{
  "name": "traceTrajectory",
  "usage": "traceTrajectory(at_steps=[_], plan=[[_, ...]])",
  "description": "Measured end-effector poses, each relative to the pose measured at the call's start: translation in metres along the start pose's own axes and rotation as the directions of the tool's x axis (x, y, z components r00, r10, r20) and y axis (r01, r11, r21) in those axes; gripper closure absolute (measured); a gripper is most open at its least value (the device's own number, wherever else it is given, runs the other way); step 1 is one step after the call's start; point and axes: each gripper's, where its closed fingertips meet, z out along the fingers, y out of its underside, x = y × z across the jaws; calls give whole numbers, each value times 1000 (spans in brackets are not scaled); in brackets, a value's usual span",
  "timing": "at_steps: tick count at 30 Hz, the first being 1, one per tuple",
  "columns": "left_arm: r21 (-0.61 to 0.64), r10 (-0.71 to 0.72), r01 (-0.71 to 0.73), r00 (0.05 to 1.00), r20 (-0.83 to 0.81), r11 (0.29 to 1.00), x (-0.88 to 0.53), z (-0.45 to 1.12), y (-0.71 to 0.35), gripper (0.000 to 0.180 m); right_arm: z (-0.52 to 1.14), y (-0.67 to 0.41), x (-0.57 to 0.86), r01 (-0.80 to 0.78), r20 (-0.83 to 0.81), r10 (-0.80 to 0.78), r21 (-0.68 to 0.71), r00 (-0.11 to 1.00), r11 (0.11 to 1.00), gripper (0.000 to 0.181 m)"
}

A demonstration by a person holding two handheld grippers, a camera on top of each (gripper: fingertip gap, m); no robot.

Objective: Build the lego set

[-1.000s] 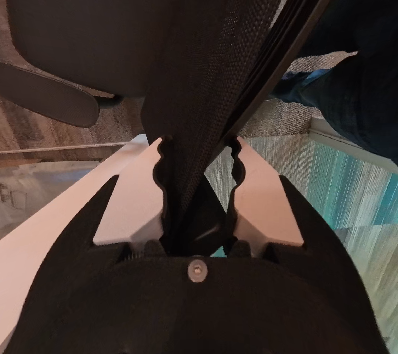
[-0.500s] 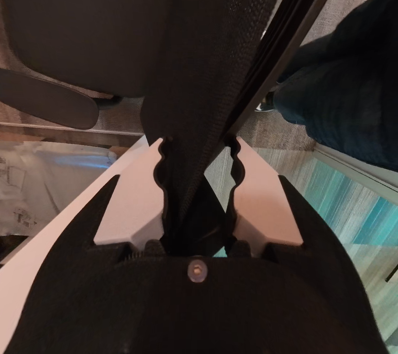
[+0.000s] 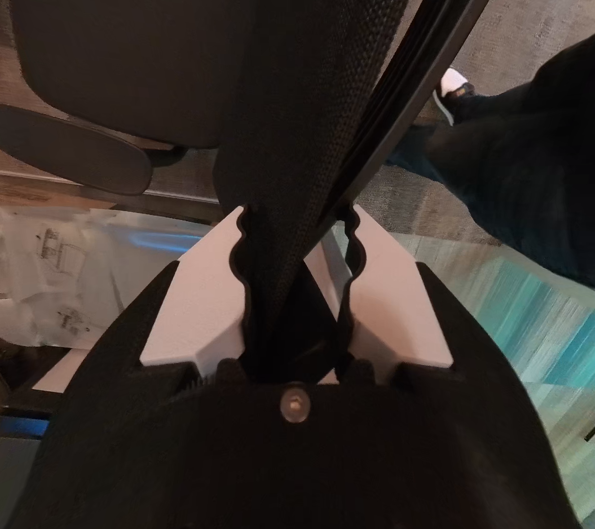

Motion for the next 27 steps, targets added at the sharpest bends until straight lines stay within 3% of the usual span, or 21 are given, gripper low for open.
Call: traceTrajectory(at_steps=[15, 27], plan=[[-12, -77, 77, 997, 11, 997, -221, 9, -46, 122, 111, -92, 204, -3, -28, 3, -7, 1000, 1000, 152], [-14, -160, 161, 987, 30, 987, -385, 18, -92, 122, 195, -163, 371, 82, 2, -82, 21, 997, 996, 153]])
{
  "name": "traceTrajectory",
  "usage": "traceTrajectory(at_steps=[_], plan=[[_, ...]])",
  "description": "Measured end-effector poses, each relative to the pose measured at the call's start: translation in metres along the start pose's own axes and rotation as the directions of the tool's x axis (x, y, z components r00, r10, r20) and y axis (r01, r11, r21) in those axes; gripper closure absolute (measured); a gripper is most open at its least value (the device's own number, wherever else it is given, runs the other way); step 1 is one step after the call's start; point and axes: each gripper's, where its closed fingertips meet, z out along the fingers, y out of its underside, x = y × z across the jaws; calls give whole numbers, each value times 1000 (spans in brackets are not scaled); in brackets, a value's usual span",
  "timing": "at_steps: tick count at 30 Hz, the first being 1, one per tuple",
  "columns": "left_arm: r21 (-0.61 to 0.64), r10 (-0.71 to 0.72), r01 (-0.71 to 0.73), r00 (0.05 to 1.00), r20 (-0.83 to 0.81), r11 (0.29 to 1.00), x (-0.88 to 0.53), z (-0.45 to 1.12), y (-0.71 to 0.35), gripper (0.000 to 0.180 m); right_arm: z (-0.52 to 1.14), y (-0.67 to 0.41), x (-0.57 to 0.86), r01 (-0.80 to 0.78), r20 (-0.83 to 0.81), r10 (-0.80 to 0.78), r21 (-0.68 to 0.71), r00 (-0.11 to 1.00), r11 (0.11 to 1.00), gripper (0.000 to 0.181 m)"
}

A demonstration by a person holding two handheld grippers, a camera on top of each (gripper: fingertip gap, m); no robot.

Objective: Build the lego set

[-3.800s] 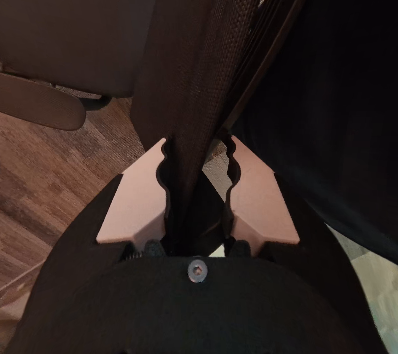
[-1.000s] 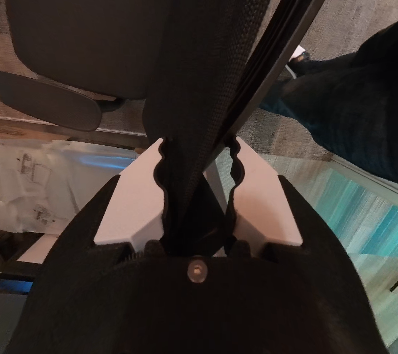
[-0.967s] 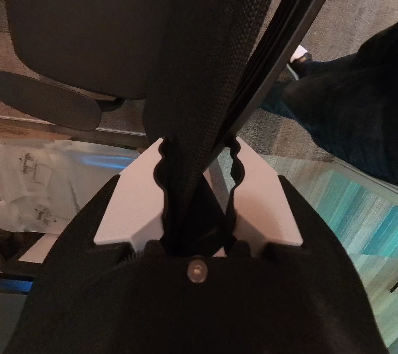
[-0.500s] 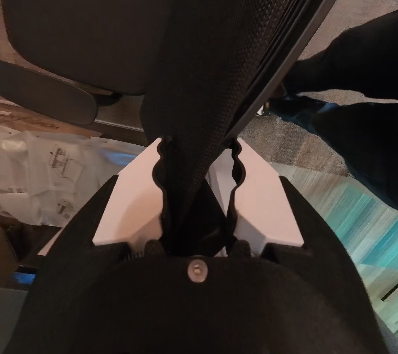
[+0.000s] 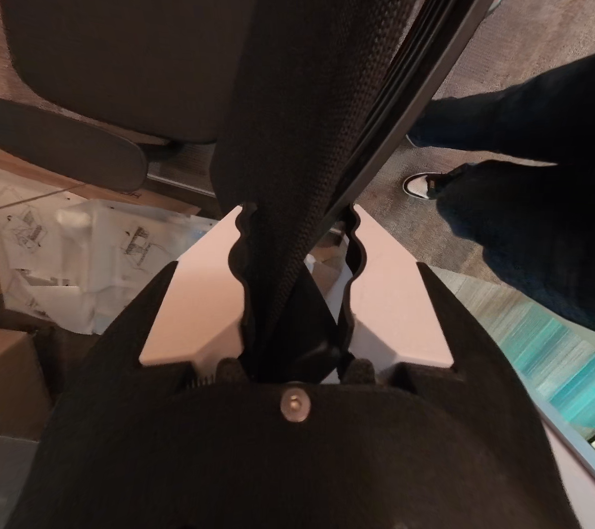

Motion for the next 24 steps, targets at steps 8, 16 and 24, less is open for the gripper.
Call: traceTrajectory(at_steps=[8, 16, 24], plan=[[7, -23, 23, 1000, 21, 1000, -108, 9, -47, 122, 55, -37, 107, 23, 2, -23, 11, 1000, 1000, 154], [18, 28, -28, 999, 19, 999, -219, 14, -88, 123, 106, -76, 206, -5, -34, 6, 18, 999, 1000, 152], [20, 92, -92, 996, 3, 996, -338, 20, -129, 126, 158, -115, 309, -95, -124, 93, -7, 988, 995, 141]])
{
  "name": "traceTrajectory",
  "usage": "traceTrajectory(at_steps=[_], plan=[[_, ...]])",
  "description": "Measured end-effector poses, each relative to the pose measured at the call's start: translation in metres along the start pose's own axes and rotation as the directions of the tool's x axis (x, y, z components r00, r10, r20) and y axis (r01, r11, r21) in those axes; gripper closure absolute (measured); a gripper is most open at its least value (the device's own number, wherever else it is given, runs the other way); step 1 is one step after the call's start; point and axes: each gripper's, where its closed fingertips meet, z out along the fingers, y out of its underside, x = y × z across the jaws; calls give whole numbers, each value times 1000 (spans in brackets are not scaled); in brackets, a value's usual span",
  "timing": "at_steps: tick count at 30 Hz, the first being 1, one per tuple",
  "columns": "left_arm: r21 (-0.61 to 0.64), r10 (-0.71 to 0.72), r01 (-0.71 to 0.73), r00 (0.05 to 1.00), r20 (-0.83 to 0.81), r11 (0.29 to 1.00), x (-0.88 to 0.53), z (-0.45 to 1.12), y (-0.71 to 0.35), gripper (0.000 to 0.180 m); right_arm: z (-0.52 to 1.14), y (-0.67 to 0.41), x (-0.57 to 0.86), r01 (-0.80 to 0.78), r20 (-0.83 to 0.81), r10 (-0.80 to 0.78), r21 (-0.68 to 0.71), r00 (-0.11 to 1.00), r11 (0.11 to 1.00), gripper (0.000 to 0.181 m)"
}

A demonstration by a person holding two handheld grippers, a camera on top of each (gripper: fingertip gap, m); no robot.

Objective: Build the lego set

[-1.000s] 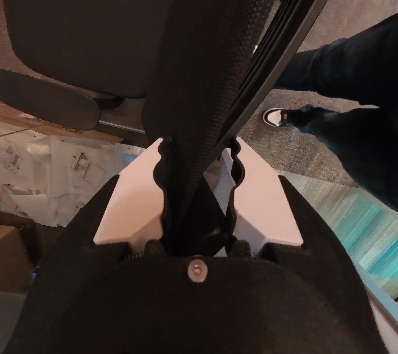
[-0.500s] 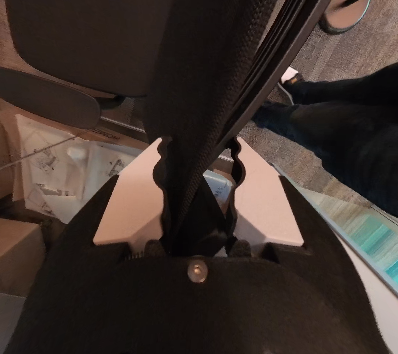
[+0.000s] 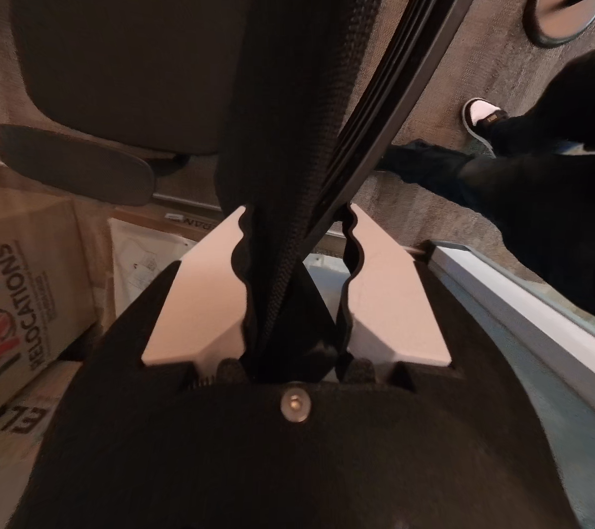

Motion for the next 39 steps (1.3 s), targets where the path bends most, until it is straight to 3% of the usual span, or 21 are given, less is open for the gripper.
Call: traceTrajectory(at_steps=[4, 9, 14, 18, 23, 26, 28, 30, 32, 34, 37, 39], plan=[[10, 7, -7, 1000, 24, 1000, -60, 5, -18, 124, 17, -15, 56, -110, -169, 118, 58, 978, 992, 105], [28, -28, 25, 994, 102, 999, -122, 7, -41, 109, -24, -17, 92, -239, -210, 296, 258, 932, 936, 101], [118, -143, 122, 971, 193, 985, -149, -22, -70, 91, -124, 37, 128, -261, -296, 416, 447, 860, 856, 104], [241, -237, 177, 938, 251, 954, -135, -60, -110, 99, -210, 133, 170, -313, -365, 556, 544, 746, 778, 105], [480, -199, 69, 954, 226, 875, -80, -96, -261, 105, -251, 280, 224, -414, -448, 600, 448, 663, 792, 103], [568, -19, -57, 992, 126, 821, -14, -85, -387, 107, -252, 345, 253, -429, -499, 539, 326, 679, 842, 100], [611, 144, -138, 989, 38, 780, 41, -70, -467, 107, -241, 372, 262, -439, -444, 511, 261, 736, 860, 99], [662, 281, -189, 959, -34, 726, 98, -57, -539, 107, -231, 392, 269, -398, -403, 448, 204, 798, 894, 93], [679, 400, -244, 913, -80, 692, 150, -41, -596, 105, -229, 400, 275, -388, -317, 449, 237, 836, 891, 87], [692, 493, -302, 865, -89, 655, 191, -30, -640, 106, -222, 414, 267, -355, -238, 380, 141, 894, 924, 94], [703, 517, -265, 839, -169, 660, 226, -13, -686, 110, -216, 430, 261, -298, -184, 303, 55, 935, 953, 95], [665, 489, -168, 808, -330, 727, 245, 3, -698, 115, -205, 443, 261, -277, -164, 271, -15, 948, 961, 92]])
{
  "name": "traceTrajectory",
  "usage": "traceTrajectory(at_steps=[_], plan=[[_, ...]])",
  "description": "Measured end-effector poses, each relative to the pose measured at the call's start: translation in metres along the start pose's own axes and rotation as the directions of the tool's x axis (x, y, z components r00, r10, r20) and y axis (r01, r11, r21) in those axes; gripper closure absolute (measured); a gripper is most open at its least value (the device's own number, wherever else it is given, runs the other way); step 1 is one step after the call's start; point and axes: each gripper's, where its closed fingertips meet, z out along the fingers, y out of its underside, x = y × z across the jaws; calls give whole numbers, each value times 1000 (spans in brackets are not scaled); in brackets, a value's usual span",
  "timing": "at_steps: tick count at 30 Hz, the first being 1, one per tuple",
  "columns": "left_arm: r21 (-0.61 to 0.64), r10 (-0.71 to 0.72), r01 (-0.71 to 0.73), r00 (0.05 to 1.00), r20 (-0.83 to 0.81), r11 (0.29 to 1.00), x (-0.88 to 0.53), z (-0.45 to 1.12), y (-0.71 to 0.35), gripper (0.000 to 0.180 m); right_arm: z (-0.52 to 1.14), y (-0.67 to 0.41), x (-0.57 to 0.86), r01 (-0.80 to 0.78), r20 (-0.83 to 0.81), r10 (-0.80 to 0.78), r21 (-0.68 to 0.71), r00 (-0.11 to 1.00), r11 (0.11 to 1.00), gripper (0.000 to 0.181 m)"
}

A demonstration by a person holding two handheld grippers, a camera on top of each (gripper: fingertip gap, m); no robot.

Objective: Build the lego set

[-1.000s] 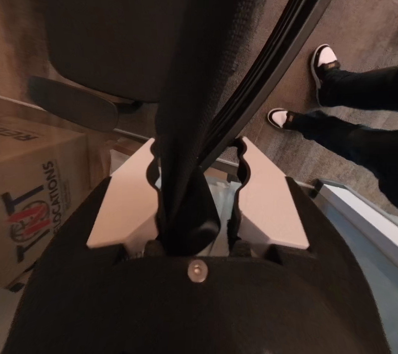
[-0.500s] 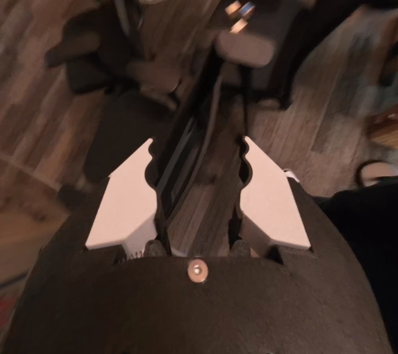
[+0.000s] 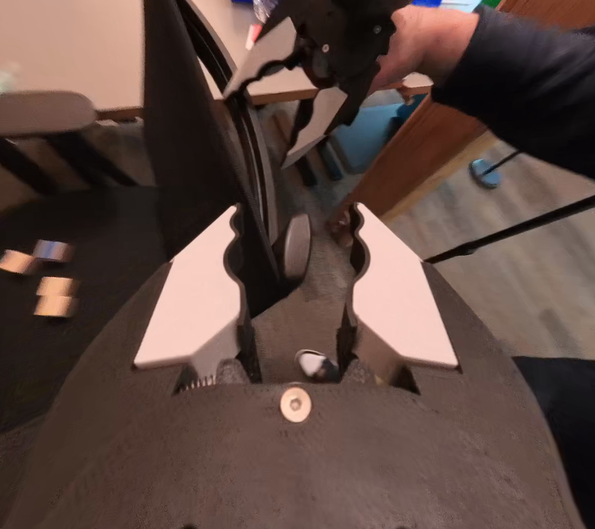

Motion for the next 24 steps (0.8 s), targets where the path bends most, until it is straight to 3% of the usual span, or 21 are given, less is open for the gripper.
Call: traceTrajectory(at_steps=[3, 5, 11, 18, 24], plan=[[37, -115, 116, 993, -20, 993, -12, 16, 2, 133, 14, 0, 3, 78, -16, -79, -51, 997, 996, 94], [80, -180, 187, 980, -90, 979, -10, 17, -1, 134, 16, 2, 10, 101, -41, -105, -93, 994, 991, 106], [64, -174, 183, 976, -130, 981, 0, 21, 1, 139, 10, 6, 5, 144, 43, -138, -192, 990, 971, 141], [74, -167, 186, 965, -204, 980, 14, 13, 13, 139, 5, -2, -23, -24, 33, 27, -103, 999, 994, 144], [52, -107, 122, 967, -230, 991, 17, -16, 35, 141, 7, -21, -57, -19, 16, 21, -150, 1000, 988, 151]])
